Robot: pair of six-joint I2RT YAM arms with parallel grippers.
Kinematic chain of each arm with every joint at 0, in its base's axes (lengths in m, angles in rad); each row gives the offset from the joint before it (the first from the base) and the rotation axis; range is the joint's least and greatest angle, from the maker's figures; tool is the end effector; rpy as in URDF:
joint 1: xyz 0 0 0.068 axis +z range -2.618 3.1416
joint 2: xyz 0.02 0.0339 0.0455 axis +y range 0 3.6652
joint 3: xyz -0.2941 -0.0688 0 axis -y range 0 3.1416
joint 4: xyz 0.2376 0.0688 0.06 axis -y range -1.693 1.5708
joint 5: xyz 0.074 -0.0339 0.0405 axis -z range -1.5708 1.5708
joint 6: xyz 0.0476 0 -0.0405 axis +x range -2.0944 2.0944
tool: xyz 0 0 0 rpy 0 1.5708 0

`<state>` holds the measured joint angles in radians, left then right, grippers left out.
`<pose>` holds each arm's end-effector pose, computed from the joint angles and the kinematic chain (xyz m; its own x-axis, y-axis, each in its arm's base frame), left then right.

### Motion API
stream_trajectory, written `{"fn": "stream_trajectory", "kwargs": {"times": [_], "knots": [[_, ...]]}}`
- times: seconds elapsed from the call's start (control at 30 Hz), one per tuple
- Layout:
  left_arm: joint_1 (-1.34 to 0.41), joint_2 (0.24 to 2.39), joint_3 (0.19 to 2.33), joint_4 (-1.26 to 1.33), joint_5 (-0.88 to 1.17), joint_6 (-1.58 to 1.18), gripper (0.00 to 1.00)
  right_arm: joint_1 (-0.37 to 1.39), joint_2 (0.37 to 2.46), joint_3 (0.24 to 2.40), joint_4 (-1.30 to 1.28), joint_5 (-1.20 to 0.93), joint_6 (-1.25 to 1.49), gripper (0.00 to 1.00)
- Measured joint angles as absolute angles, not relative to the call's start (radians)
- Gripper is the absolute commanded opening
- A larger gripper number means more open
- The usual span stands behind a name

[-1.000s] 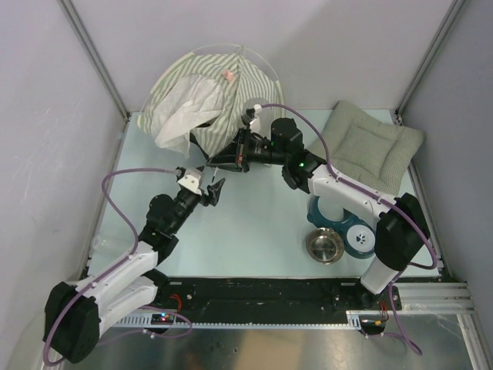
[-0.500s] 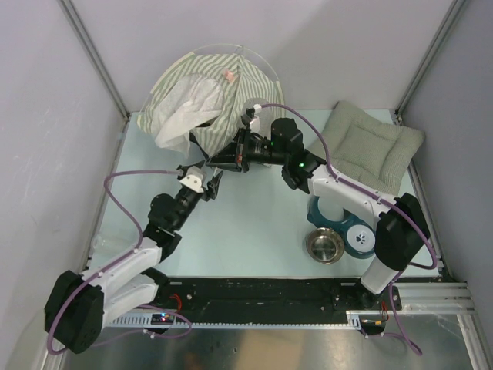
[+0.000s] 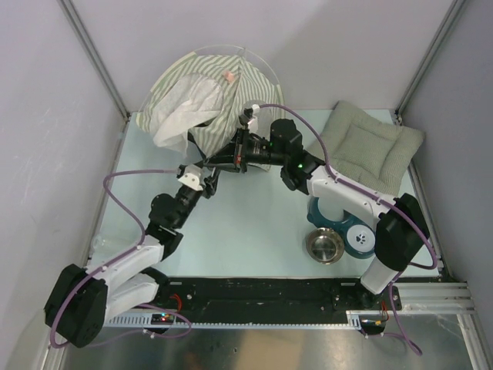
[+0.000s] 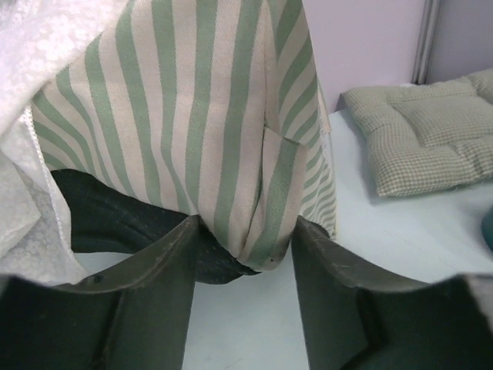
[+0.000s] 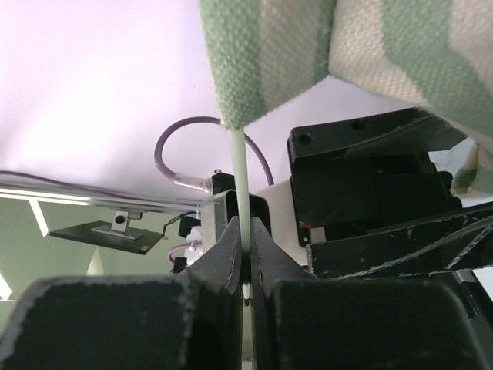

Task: Set up the pet tent

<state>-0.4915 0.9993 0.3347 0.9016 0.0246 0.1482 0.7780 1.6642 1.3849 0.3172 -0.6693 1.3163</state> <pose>0.1785 -0.0969 0.2901 0.2775 0.0189 -0.9605 0.4569 0.8769 0.1492 0.2668 0.3043 0.4027 -0.9533 0.1262 -0.2743 -0.2759 0.0054 0.9612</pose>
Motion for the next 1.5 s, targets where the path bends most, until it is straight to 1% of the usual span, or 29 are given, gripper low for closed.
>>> {"fn": "stream_trajectory", "kwargs": {"times": [0.03, 0.1, 0.23, 0.3, 0.53, 0.97, 1.23, 1.5], "knots": [[-0.492, 1.007, 0.335, 0.903, 0.022, 0.147, 0.39, 0.778, 1.664, 1.385, 0.319, -0.670, 1.317, 0.00], [-0.493, 1.017, 0.335, 0.904, 0.011, 0.150, 0.26, 0.779, 1.664, 1.385, 0.320, -0.671, 1.317, 0.00], [-0.493, 1.018, 0.335, 0.906, -0.002, 0.147, 0.05, 0.780, 1.664, 1.385, 0.320, -0.671, 1.317, 0.00], [-0.493, 1.014, 0.335, 0.907, -0.007, 0.150, 0.02, 0.780, 1.664, 1.385, 0.320, -0.671, 1.317, 0.00], [-0.493, 0.956, 0.335, 0.853, 0.008, 0.150, 0.00, 0.770, 1.664, 1.385, 0.311, -0.661, 1.276, 0.00], [-0.495, 0.701, 0.299, 0.622, 0.078, 0.148, 0.00, 0.744, 1.664, 1.382, 0.273, -0.572, 1.087, 0.00], [-0.557, 0.603, 0.294, 0.491, 0.032, 0.159, 0.00, 0.744, 1.674, 1.379, 0.274, -0.537, 1.053, 0.00], [-0.578, 0.534, 0.294, 0.382, -0.002, 0.164, 0.00, 0.744, 1.698, 1.379, 0.274, -0.516, 1.022, 0.00]]}}
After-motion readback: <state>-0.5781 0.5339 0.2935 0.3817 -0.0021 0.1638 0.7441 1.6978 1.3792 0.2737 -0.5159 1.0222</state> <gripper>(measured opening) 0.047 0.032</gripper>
